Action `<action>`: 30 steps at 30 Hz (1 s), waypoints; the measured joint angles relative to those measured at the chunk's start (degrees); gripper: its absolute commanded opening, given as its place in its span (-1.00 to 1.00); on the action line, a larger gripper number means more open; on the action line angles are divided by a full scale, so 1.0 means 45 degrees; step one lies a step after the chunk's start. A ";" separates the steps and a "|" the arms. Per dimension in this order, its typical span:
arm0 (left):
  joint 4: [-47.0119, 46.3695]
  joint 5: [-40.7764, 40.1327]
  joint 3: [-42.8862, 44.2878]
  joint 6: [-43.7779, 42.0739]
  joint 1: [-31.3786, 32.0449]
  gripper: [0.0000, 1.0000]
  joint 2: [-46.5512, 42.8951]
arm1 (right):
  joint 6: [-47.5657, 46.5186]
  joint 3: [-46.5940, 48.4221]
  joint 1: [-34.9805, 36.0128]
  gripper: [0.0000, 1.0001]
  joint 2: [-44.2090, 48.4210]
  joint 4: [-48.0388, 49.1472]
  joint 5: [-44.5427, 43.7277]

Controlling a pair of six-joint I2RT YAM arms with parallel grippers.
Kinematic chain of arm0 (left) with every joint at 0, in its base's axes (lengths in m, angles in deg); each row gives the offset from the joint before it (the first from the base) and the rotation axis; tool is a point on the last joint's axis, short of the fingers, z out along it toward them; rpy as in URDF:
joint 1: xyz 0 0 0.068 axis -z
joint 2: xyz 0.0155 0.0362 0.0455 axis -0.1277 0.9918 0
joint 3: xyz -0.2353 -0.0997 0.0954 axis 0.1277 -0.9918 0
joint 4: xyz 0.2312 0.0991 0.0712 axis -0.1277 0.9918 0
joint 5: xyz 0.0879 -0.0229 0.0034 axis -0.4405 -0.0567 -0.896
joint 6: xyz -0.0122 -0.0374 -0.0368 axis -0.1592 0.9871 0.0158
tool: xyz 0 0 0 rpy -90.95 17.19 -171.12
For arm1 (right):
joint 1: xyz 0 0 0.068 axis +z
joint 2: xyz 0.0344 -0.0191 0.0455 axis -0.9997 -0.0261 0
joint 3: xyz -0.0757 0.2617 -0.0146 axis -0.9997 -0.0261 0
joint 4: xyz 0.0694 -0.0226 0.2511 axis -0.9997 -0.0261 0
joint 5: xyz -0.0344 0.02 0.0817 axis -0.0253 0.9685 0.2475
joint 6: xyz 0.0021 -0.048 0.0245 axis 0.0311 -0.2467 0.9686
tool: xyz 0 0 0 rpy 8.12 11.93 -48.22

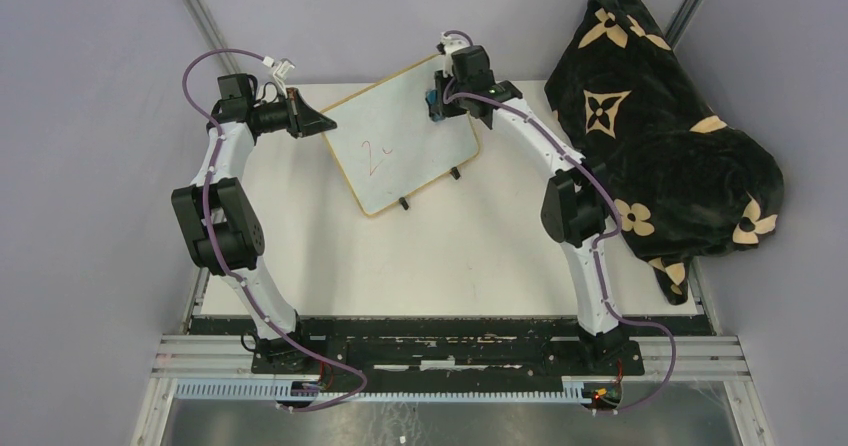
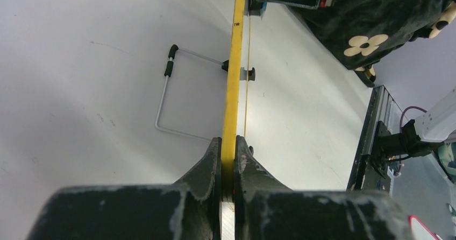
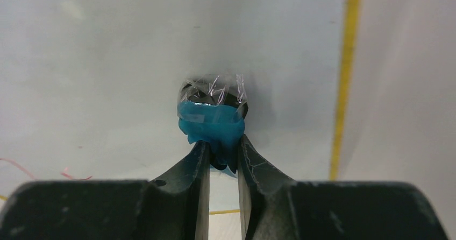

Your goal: Erase the whiteboard

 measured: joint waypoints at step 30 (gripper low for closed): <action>0.0262 0.0005 0.0019 -0.0024 -0.0039 -0.94 0.0000 | 0.0029 -0.1666 0.0937 -0.99 0.0797 0.0918 -0.0831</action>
